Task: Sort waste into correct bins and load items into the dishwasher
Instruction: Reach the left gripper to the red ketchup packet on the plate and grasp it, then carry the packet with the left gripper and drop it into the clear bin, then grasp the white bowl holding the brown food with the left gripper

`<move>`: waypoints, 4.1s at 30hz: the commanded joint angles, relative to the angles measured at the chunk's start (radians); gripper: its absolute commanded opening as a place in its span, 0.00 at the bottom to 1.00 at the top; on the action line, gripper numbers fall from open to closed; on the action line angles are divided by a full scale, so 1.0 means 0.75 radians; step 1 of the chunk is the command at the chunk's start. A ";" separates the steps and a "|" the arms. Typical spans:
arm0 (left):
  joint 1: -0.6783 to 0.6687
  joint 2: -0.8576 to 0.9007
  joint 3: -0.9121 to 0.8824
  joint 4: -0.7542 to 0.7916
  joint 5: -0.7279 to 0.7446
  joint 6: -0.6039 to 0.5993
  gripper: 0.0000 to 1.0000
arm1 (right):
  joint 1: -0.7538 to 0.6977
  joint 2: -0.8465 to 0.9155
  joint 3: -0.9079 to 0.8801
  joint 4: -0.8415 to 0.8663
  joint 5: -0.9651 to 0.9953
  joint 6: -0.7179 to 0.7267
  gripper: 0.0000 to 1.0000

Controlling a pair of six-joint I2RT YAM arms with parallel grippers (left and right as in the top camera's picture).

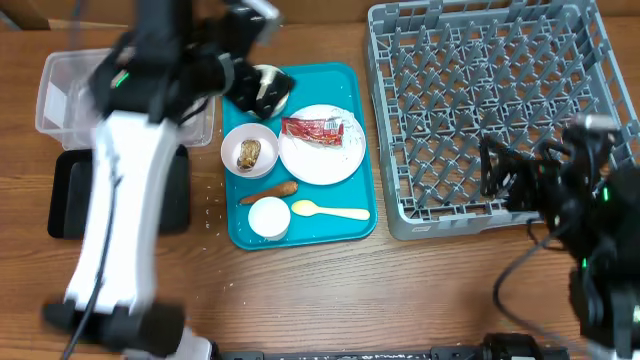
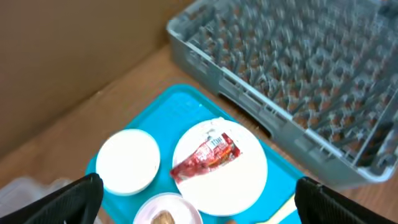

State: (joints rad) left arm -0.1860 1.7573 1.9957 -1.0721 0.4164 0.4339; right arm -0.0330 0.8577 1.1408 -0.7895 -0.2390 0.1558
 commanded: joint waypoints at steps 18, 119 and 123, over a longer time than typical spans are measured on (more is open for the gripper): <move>-0.357 0.934 0.161 -0.100 -0.508 0.135 1.00 | -0.009 0.428 0.078 -0.149 -0.043 -0.004 1.00; -0.153 0.954 0.258 -0.437 -0.580 -0.993 0.04 | -0.009 0.543 0.076 -0.188 -0.043 0.001 1.00; -0.153 0.953 0.276 -0.473 -0.567 -0.969 0.04 | -0.009 0.543 0.076 -0.188 -0.043 0.001 1.00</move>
State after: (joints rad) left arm -0.2996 2.4569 2.2181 -1.4055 -0.0303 -0.3111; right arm -0.0330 1.2682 1.1774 -0.9348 -0.2657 0.1570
